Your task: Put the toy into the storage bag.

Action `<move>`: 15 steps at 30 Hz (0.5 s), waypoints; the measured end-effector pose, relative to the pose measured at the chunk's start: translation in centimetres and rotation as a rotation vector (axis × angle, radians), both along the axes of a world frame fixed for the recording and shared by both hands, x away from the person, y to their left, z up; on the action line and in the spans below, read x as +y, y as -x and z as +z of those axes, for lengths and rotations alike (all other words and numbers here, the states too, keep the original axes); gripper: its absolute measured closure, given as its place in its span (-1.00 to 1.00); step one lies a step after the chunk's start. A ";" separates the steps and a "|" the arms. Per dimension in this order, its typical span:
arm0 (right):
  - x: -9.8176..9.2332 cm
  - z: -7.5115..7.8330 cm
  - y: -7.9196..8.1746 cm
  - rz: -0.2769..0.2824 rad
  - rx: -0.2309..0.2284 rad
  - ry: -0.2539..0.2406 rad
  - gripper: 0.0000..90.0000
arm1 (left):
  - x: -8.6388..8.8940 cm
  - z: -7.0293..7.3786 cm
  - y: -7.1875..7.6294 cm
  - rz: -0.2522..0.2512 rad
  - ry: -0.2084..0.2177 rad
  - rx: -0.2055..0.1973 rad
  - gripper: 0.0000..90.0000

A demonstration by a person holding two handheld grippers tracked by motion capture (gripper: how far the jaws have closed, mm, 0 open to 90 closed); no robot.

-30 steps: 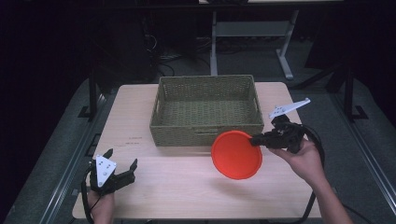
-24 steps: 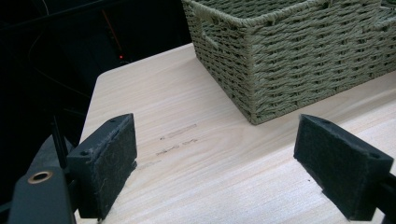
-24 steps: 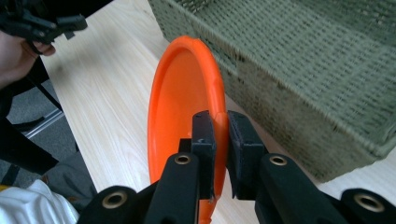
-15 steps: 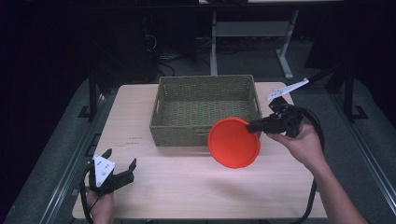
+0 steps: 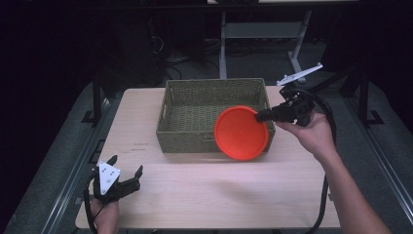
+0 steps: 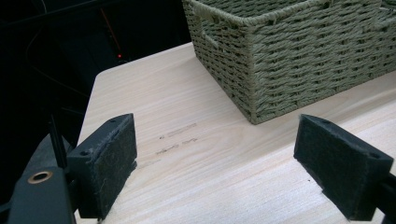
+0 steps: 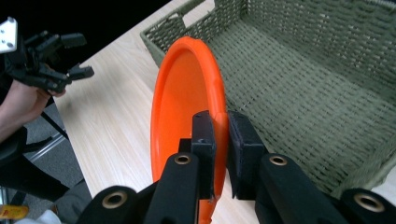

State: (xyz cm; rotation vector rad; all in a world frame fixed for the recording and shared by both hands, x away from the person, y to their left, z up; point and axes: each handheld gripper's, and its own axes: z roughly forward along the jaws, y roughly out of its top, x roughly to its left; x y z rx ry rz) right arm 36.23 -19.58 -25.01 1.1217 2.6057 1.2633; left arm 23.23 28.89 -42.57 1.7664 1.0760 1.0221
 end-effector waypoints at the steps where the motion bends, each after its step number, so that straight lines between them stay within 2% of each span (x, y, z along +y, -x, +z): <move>1: 0.1 0.4 -0.5 -0.003 0.000 -0.003 0.82 | 0.0 0.0 0.0 -0.003 -0.002 -0.002 -0.72; 4: 0.2 0.5 -1.0 -0.003 0.001 -0.004 0.82 | 0.0 0.0 0.1 0.006 0.002 -0.006 -0.72; 8: 0.4 0.7 -2.0 -0.028 0.017 0.021 0.82 | 0.3 0.0 0.1 0.015 0.015 -0.005 -0.72; 15: 0.2 1.4 -3.6 -0.060 0.016 0.013 0.82 | 0.2 0.0 0.1 0.011 0.013 -0.005 -0.72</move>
